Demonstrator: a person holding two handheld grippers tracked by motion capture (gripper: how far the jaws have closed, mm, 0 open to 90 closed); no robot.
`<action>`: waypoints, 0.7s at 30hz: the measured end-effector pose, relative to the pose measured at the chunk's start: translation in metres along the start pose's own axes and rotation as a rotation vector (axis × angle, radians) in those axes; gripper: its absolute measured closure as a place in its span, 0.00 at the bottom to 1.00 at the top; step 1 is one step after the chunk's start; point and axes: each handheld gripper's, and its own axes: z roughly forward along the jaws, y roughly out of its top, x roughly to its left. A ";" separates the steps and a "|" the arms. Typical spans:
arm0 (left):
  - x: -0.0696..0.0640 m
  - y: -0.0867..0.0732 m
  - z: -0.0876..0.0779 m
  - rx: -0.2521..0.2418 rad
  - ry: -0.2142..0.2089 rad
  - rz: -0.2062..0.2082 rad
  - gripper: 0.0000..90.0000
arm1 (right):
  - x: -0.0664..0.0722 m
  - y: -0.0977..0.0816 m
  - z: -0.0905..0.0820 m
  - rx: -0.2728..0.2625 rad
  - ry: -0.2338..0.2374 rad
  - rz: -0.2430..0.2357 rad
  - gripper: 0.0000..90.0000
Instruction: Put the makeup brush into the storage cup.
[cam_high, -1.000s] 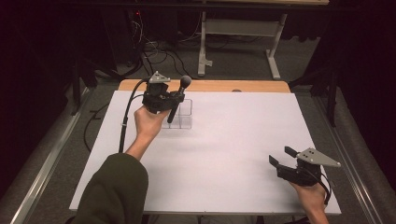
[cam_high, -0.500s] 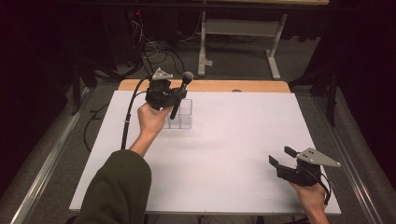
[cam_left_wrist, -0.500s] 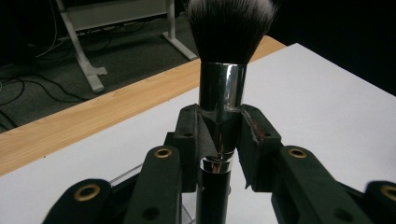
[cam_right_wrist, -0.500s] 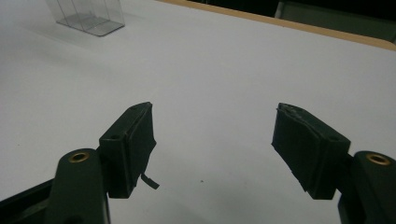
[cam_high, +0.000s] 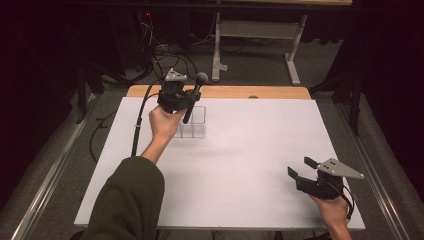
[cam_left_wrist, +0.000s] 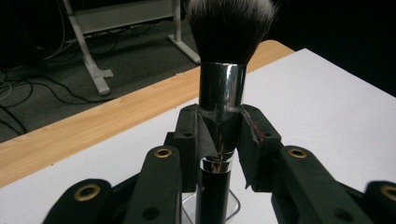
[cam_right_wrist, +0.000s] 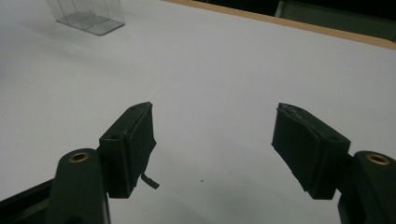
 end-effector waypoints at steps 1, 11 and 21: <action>0.000 0.000 0.001 0.000 0.000 0.001 0.78 | 0.000 0.000 0.000 -0.001 0.001 0.000 0.35; 0.001 0.005 0.007 -0.020 0.015 -0.008 0.78 | 0.000 0.000 0.000 -0.003 0.004 0.000 0.35; 0.007 0.003 0.011 -0.029 0.020 0.001 0.78 | 0.000 0.000 0.000 -0.004 0.007 0.003 0.35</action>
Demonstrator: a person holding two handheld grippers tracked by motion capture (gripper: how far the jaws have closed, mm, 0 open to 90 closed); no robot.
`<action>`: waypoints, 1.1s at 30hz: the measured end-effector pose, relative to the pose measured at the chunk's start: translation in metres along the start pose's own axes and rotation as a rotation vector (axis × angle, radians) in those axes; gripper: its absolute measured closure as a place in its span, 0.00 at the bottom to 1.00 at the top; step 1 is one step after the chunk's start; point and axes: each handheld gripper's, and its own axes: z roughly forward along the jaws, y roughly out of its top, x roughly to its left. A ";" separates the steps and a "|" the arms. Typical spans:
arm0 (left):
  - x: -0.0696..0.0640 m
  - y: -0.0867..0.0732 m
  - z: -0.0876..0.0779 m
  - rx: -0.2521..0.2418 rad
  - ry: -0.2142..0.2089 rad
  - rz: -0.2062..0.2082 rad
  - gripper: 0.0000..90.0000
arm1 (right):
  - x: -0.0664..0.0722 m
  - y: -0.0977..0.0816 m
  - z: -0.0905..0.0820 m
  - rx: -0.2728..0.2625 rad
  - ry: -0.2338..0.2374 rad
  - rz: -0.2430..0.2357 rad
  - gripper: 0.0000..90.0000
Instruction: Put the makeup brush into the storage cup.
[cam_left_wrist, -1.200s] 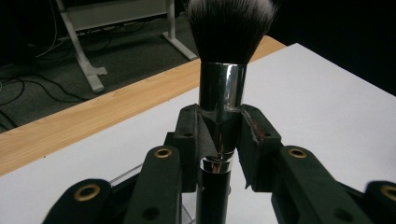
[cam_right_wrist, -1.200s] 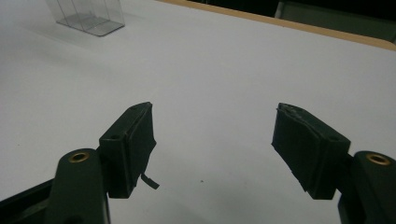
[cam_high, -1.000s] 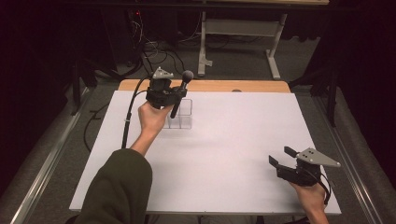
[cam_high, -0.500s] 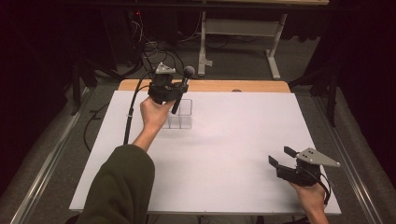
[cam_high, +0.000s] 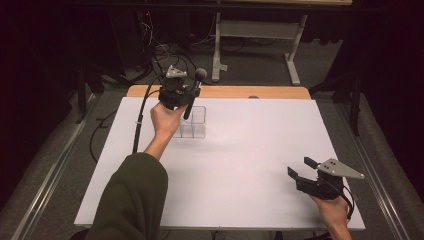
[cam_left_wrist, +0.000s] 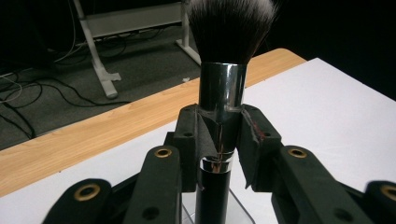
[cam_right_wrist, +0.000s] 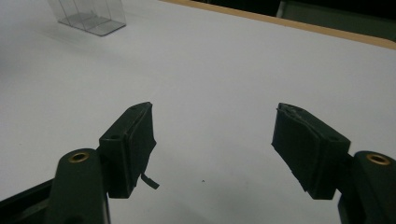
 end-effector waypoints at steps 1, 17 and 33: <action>0.000 0.000 0.000 0.000 0.000 0.000 0.78 | 0.000 0.000 0.000 0.000 0.000 0.002 0.35; 0.006 -0.007 0.008 -0.007 0.021 0.042 0.78 | 0.000 0.000 0.000 0.000 0.003 0.002 0.35; 0.013 -0.009 0.008 -0.008 0.025 0.034 0.78 | 0.000 0.000 0.000 -0.001 0.004 0.001 0.35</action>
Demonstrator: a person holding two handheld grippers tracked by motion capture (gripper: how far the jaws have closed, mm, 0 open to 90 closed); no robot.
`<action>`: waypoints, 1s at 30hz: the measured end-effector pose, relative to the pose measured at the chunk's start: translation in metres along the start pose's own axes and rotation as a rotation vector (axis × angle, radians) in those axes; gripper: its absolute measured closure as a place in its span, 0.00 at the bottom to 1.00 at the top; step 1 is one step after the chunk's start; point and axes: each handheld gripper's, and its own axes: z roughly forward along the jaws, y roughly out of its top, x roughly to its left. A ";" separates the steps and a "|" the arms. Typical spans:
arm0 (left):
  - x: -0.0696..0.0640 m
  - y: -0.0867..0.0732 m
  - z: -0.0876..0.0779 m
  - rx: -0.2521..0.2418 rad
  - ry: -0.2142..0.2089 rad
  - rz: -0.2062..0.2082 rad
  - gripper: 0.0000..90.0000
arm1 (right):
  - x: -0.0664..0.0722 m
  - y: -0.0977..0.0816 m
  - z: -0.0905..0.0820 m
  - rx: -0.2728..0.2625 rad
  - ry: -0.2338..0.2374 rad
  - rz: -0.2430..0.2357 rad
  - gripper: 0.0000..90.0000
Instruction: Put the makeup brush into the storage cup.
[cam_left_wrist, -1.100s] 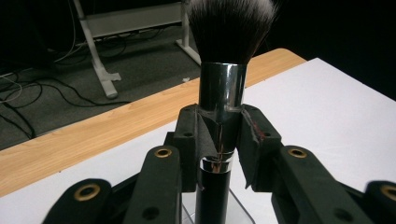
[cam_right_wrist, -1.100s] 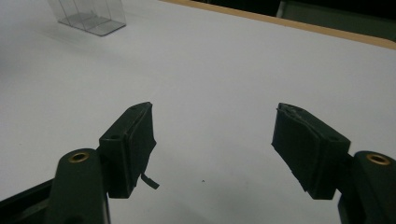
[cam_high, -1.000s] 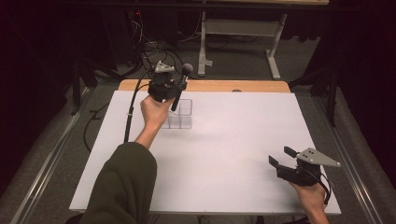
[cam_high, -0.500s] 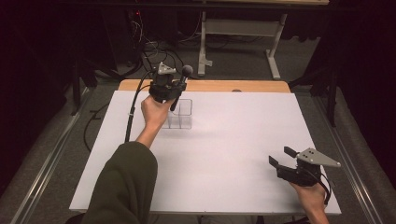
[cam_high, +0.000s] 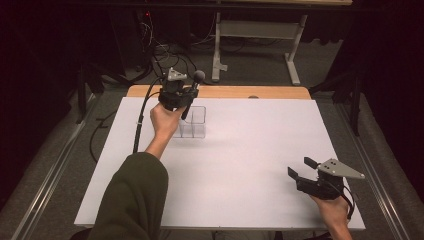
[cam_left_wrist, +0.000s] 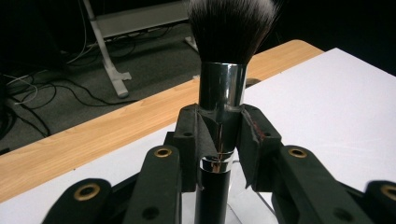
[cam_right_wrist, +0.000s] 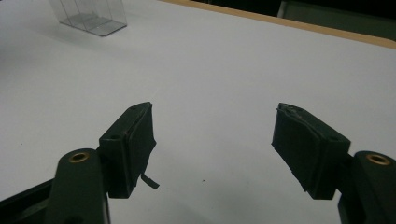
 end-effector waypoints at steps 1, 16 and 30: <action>0.001 0.000 0.000 0.003 0.000 0.004 0.78 | 0.000 0.000 0.000 0.001 -0.001 0.000 0.35; 0.008 -0.006 -0.001 0.013 0.015 0.002 0.78 | 0.000 0.000 0.000 0.004 0.003 0.001 0.35; 0.012 -0.012 -0.001 0.023 0.023 0.001 0.78 | 0.000 0.000 0.000 0.008 0.001 -0.001 0.35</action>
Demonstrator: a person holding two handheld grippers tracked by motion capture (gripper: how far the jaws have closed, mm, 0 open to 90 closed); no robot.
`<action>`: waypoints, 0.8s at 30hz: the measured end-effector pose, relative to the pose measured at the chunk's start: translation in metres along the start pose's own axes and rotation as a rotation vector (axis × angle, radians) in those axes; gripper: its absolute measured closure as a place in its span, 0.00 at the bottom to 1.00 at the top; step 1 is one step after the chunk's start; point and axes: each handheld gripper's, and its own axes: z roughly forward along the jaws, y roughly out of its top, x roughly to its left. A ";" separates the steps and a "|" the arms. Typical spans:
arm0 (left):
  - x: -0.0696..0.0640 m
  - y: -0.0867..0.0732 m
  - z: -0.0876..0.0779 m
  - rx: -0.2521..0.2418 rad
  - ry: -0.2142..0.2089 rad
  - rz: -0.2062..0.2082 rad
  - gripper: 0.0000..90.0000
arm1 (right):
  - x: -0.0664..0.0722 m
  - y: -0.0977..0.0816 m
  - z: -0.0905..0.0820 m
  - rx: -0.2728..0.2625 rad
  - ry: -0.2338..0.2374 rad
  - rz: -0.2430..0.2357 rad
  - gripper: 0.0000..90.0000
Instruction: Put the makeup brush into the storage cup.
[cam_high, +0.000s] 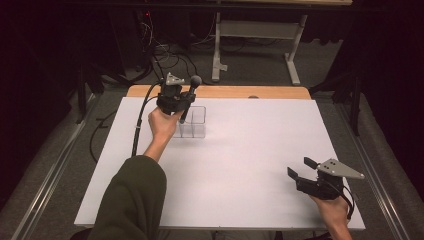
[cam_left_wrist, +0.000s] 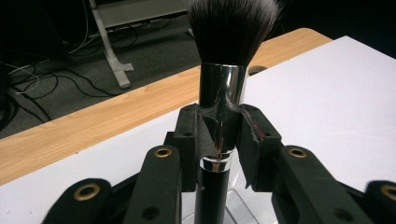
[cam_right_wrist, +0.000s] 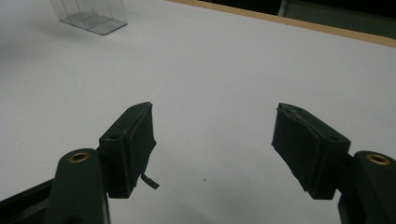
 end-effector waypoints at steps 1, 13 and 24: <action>0.000 0.000 0.000 0.002 -0.001 0.002 0.78 | 0.000 0.000 0.000 0.000 0.001 -0.001 0.35; 0.002 -0.004 0.000 0.009 -0.002 -0.009 0.78 | 0.000 0.000 0.000 0.000 0.003 0.000 0.35; 0.003 -0.006 0.001 0.013 0.003 -0.011 0.78 | 0.000 0.000 0.000 0.000 0.003 0.000 0.35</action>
